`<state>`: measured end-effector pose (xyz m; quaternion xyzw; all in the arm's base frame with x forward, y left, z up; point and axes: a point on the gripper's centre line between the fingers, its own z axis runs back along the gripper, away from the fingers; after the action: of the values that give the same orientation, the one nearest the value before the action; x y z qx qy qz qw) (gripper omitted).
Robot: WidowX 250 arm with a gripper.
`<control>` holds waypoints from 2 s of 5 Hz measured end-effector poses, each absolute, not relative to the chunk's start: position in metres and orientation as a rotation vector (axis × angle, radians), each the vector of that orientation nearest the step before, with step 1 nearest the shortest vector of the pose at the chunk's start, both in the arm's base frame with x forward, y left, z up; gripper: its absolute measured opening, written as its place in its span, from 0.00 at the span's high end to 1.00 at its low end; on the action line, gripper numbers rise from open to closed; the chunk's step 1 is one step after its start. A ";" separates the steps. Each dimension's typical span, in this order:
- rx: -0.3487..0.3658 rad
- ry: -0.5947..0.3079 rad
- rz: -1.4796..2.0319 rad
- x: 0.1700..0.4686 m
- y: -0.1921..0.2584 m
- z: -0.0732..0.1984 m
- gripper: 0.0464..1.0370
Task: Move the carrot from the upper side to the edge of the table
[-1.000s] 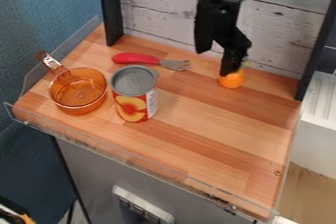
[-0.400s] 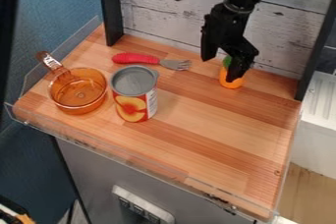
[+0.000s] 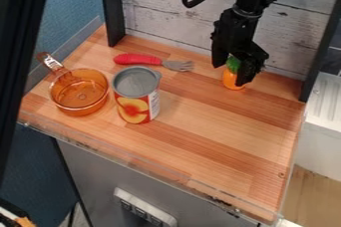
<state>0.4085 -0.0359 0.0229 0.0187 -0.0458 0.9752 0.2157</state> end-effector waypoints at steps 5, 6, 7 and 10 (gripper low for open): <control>-0.091 -0.066 2.683 0.400 -0.044 0.071 0.45; -0.115 -0.067 2.658 0.374 -0.041 0.088 0.45; -0.125 -0.059 2.605 0.344 -0.049 0.099 0.45; -0.081 -0.055 2.424 0.272 -0.077 0.078 0.45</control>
<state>0.2719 -0.0770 0.0775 -0.0312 -0.0211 0.9359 0.3501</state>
